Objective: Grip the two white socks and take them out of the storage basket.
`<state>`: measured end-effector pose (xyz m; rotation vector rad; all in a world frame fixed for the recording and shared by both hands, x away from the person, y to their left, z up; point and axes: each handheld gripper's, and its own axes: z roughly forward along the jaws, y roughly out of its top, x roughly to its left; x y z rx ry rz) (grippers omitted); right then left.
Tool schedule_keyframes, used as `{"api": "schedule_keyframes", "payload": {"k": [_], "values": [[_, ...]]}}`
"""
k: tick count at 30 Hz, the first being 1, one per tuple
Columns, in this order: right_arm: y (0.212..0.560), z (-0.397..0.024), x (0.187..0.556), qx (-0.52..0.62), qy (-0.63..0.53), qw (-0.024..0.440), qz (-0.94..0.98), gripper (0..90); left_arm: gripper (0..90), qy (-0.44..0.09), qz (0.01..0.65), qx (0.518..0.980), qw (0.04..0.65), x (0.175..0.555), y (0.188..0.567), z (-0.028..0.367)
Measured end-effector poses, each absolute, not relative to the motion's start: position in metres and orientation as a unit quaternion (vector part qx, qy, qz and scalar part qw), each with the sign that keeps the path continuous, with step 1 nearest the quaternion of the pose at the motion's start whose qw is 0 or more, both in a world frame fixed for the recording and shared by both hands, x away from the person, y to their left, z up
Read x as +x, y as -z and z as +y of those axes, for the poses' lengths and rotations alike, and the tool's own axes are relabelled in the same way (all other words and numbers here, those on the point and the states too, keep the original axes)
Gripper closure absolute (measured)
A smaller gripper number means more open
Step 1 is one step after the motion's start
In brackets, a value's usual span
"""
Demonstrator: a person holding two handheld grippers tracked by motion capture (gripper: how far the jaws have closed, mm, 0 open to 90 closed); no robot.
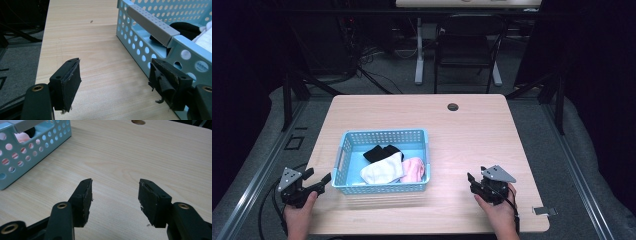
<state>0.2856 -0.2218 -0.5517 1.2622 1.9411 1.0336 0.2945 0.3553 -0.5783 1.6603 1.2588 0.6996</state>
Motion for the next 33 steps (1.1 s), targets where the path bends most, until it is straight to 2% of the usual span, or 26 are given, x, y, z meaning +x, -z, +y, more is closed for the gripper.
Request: {"api": "schedule_keyframes", "payload": {"k": [20,29,33], "values": [[0.548,-0.222,0.283,0.487,-0.392,0.278,0.729,46.6,25.2,-0.282,0.508,0.673,0.458,0.296,0.578,0.355],[0.529,-0.198,0.290,0.470,-0.384,0.246,0.756,53.7,25.2,-0.283,0.508,0.671,0.460,0.293,0.577,0.356],[0.505,-0.178,0.299,0.461,-0.393,0.231,0.761,56.0,25.2,-0.283,0.509,0.670,0.460,0.293,0.577,0.356]]}}
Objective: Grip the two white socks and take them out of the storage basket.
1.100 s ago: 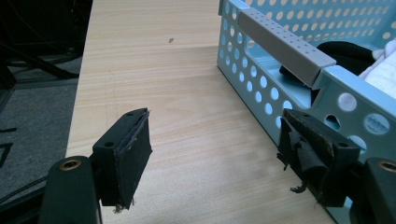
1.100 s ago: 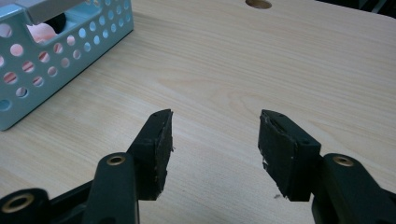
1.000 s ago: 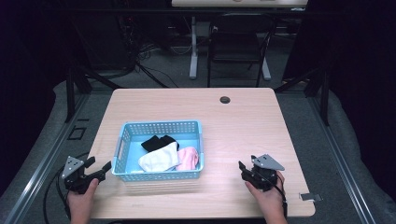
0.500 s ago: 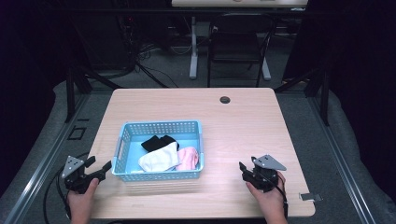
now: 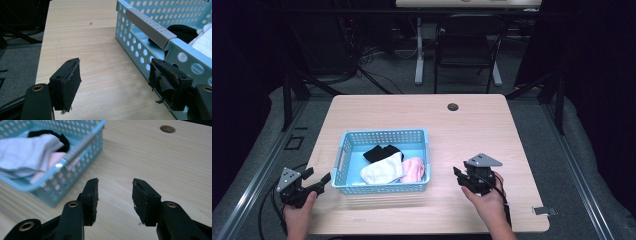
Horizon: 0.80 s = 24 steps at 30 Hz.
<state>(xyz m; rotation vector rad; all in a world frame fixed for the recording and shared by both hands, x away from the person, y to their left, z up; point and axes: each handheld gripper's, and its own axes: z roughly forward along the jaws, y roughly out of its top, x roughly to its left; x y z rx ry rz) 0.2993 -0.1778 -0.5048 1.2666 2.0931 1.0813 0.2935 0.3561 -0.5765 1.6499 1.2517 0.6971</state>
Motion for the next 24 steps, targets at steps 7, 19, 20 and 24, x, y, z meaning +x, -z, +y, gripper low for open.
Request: {"api": "schedule_keyframes", "payload": {"k": [7,19,20,24], "values": [[0.474,-0.145,0.317,0.449,-0.410,0.184,0.772,58.8,25.2,-0.284,0.508,0.669,0.462,0.294,0.576,0.356],[0.462,-0.073,0.354,0.430,-0.398,0.100,0.804,58.7,25.2,-0.282,0.508,0.670,0.463,0.294,0.577,0.356],[0.462,-0.068,0.356,0.432,-0.396,0.093,0.805,57.0,25.2,-0.281,0.508,0.670,0.463,0.294,0.577,0.356],[0.468,-0.052,0.365,0.422,-0.388,0.071,0.816,53.6,25.2,-0.281,0.507,0.670,0.463,0.294,0.577,0.357]]}}
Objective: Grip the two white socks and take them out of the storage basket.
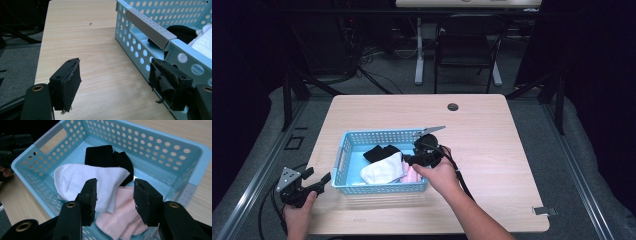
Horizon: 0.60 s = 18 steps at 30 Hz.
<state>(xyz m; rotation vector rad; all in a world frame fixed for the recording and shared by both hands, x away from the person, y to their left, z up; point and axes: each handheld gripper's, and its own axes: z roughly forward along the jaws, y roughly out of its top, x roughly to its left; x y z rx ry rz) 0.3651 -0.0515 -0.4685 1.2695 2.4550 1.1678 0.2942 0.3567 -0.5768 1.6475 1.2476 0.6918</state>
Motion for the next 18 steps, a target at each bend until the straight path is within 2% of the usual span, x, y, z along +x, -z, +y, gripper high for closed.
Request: {"api": "schedule_keyframes", "payload": {"k": [9,12,18], "values": [[0.480,-0.035,0.382,0.438,-0.360,0.058,0.822,55.2,25.2,-0.282,0.509,0.668,0.464,0.294,0.577,0.358],[0.483,-0.032,0.387,0.464,-0.365,0.031,0.807,54.9,25.1,-0.281,0.509,0.668,0.464,0.294,0.577,0.358],[0.491,-0.023,0.395,0.472,-0.330,0.009,0.817,57.1,25.1,-0.281,0.509,0.668,0.465,0.294,0.577,0.358]]}}
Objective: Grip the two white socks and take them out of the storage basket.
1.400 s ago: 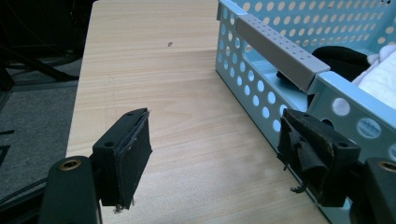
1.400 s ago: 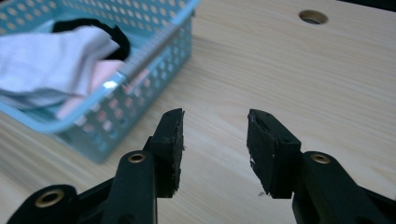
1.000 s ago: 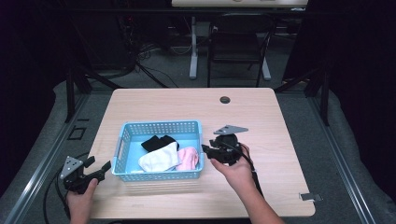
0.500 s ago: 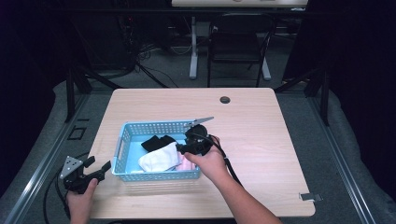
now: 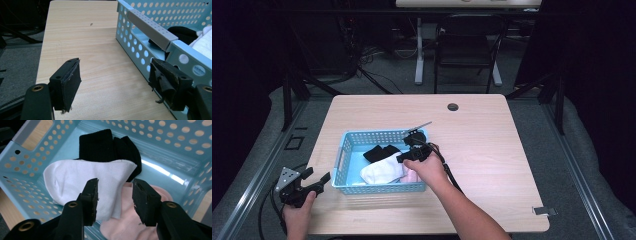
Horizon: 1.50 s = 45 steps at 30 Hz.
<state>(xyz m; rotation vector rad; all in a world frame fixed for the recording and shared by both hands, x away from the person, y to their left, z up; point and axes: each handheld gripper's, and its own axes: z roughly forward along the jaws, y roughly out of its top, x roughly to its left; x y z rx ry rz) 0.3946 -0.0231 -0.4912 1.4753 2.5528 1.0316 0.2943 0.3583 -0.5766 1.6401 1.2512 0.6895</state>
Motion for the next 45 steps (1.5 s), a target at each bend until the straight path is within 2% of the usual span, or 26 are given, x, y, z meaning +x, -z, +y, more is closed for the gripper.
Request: {"api": "schedule_keyframes", "payload": {"k": [4,15,23,30,36,45], "values": [[0.498,-0.018,0.400,0.481,-0.308,-0.019,0.821,60.0,25.1,-0.281,0.509,0.668,0.465,0.294,0.577,0.358],[0.514,-0.008,0.409,0.502,-0.267,-0.050,0.821,62.2,25.1,-0.280,0.509,0.668,0.465,0.294,0.577,0.358],[0.514,-0.006,0.407,0.480,-0.273,-0.063,0.832,76.0,25.1,-0.280,0.508,0.668,0.465,0.295,0.577,0.358],[0.507,-0.005,0.400,0.458,-0.315,-0.036,0.830,87.1,25.1,-0.280,0.508,0.669,0.465,0.295,0.577,0.358],[0.494,-0.004,0.387,0.418,-0.344,0.005,0.841,87.9,25.1,-0.280,0.508,0.669,0.465,0.295,0.577,0.357],[0.474,-0.004,0.365,0.358,-0.395,0.095,0.841,88.1,25.1,-0.280,0.507,0.670,0.464,0.295,0.577,0.357]]}}
